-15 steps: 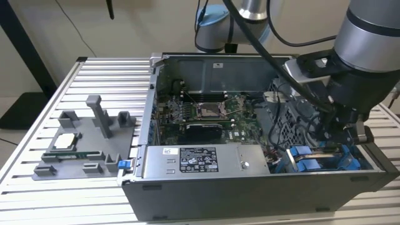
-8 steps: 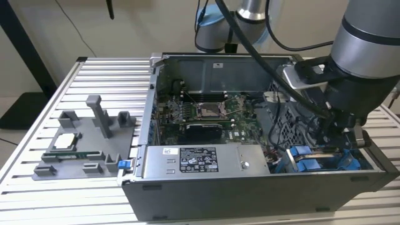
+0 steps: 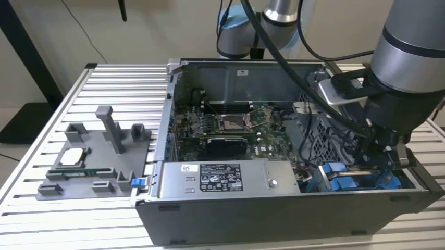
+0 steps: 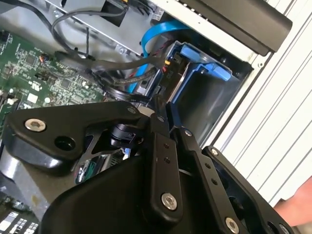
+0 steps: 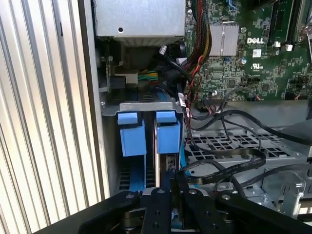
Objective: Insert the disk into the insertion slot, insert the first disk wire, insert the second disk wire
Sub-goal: 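Insert the second disk wire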
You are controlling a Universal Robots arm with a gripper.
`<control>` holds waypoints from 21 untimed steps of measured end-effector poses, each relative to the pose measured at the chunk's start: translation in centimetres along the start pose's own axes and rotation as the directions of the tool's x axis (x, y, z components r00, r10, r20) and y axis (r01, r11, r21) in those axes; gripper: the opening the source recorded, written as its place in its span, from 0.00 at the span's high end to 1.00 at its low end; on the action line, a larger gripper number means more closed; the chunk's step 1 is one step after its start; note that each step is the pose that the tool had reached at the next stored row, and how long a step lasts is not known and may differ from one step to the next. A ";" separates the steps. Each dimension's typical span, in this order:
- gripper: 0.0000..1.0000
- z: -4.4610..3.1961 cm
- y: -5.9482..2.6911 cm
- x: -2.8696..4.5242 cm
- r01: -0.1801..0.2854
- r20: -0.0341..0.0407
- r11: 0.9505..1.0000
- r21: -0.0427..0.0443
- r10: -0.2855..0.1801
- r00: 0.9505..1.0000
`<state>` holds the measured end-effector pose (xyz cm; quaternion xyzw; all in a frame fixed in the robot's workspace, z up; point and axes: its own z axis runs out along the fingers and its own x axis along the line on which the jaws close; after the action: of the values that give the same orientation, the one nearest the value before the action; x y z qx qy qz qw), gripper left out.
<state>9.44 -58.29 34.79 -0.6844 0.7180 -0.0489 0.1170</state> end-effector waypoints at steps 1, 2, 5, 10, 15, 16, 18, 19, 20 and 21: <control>1.00 0.02 -0.10 -0.01 0.000 0.000 1.000 0.000 0.000 1.000; 1.00 0.03 -0.10 -0.01 0.000 0.000 1.000 0.000 0.000 1.000; 1.00 0.04 -0.10 -0.01 0.000 0.000 1.000 0.000 0.000 1.000; 1.00 0.26 -0.23 -0.21 0.000 0.000 1.000 0.000 0.000 1.000; 1.00 0.51 -0.25 -0.24 0.000 0.000 1.000 0.000 0.000 1.000; 1.00 0.58 -0.24 -0.24 0.000 0.000 1.000 0.000 0.000 1.000; 1.00 0.73 -0.20 -0.24 0.000 0.000 1.000 0.000 0.000 1.000; 1.00 0.79 -0.19 -0.24 -0.001 0.000 1.000 0.000 0.001 1.000; 1.00 0.84 -0.18 -0.24 -0.001 0.000 1.000 0.000 0.001 1.000; 1.00 0.88 -0.17 -0.25 -0.001 0.000 1.000 0.000 0.001 1.000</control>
<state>9.82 -57.97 34.01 -0.6842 0.7182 -0.0489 0.1169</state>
